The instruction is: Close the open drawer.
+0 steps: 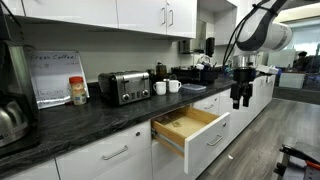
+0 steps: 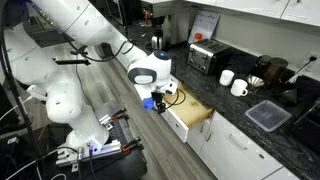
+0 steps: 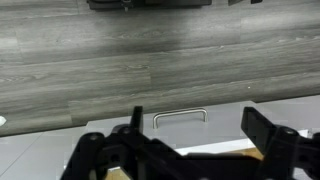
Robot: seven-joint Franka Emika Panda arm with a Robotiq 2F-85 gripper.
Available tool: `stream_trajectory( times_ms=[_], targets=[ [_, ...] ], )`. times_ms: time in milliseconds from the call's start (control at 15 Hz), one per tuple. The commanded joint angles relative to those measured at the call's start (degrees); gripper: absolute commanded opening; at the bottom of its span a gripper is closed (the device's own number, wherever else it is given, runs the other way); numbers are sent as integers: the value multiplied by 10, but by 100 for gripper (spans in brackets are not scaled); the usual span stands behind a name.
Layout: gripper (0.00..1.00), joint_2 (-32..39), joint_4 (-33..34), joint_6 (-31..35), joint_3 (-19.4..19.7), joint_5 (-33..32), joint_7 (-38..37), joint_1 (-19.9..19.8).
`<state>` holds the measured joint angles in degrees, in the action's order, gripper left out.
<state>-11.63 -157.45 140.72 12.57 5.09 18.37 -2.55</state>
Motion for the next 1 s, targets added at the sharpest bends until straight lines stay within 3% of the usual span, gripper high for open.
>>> stream_trajectory(
  times_ms=[0, 400, 933],
  targets=[
    [100, 48, -4, 47, -10, 38, 34, 9],
    [100, 126, 8, 105, -43, 66, 46, 16],
    [100, 241, 33, 205, -97, 37, 24, -1]
  ],
)
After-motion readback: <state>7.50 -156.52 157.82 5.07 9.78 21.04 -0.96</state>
